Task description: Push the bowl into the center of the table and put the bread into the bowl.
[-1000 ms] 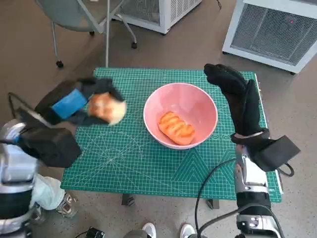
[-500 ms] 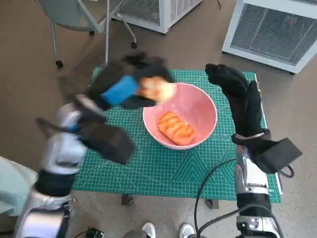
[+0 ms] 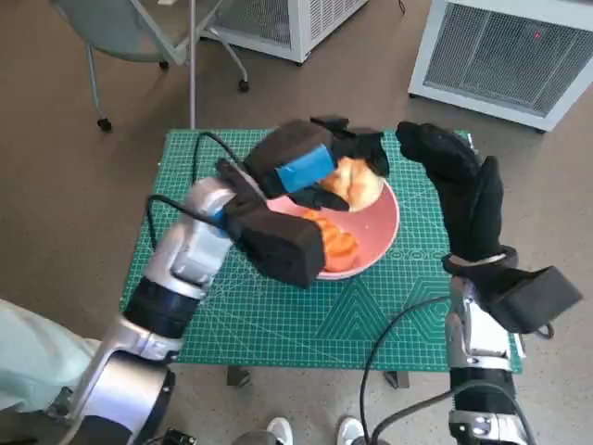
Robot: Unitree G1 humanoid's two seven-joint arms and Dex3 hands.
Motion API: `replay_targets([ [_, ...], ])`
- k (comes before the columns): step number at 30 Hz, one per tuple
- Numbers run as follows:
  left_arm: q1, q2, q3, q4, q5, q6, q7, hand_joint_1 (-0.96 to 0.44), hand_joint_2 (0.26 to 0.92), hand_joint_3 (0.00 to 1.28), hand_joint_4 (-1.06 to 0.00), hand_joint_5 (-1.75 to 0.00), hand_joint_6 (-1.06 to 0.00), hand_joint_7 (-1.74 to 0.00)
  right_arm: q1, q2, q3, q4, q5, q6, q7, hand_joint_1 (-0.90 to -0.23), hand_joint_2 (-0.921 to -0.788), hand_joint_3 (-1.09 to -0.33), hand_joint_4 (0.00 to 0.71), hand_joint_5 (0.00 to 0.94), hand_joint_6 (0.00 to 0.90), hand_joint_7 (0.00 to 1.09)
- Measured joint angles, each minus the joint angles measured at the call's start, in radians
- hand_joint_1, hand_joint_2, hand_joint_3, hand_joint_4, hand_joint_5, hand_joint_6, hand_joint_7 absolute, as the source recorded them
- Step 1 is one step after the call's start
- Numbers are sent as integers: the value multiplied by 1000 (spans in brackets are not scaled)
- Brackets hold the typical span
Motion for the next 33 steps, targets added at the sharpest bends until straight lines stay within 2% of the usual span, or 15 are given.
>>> replay_targets([
  [1, 0, -4, -3, 21, 0, 0, 0, -124, 921, 191, -585, -1049, -475, -1314, 1, 0, 0, -4, 0, 1, 0, -668, -921, -759, 177, 0, -1, 487],
  [2, 0, -7, -6, 37, 0, 1, 0, -168, 921, 210, -573, -944, -468, -1346, 2, 0, -1, -7, 1, 3, 0, -668, -921, -760, 177, 0, -1, 487],
  [3, 0, -9, -8, 52, 0, 3, 0, -197, 901, 217, -520, -740, -415, -1228, 3, 0, -2, -10, 1, 4, -1, -667, -921, -760, 178, 0, -1, 487],
  [4, 0, -10, -10, 65, 0, 5, -1, -184, 885, 181, -481, -524, -399, -915, 4, 0, -2, -12, 1, 5, -1, -667, -921, -759, 178, 0, -1, 487],
  [5, 0, -11, -12, 77, 0, 7, -1, -193, 885, 155, -460, -425, -395, -772, 5, 0, -3, -15, 1, 6, -2, -666, -921, -759, 178, 0, -1, 487],
  [6, 0, -11, -13, 88, 0, 7, -3, -206, 891, 107, -433, -275, -402, -540, 7, 0, -5, -17, 1, 7, -3, -666, -921, -759, 178, 0, -1, 487],
  [7, 0, -11, -14, 95, 0, 7, -3, -243, 896, 74, -387, -176, -393, -375, 8, 0, -5, -18, 2, 7, -3, -665, -921, -756, 178, 0, -1, 487],
  [9, 1, -9, -18, 101, 4, 9, -5, -275, 902, 45, -346, -90, -385, -229, 10, 1, -6, -23, 2, 10, -4, -664, -921, -754, 178, 0, -1, 487],
  [12, 2, -4, -23, 101, 7, 9, -5, -334, 908, 21, -266, -23, -363, -101, 12, 2, -8, -27, 3, 16, -4, -665, -921, -747, 177, 0, -1, 486],
  [19, 11, 13, -18, 93, -7, -1, -16, -387, 910, 9, -140, -2, -297, -21, 12, 8, -10, -29, 9, 21, -5, -667, -921, -731, 177, 0, 0, 485],
  [33, 107, 50, 136, -51, -266, -16, -170, -409, 909, 3, -50, 0, -259, -1, 22, 14, -10, -73, 14, 51, -12, -681, -921, -699, 178, 1, 3, 502],
])
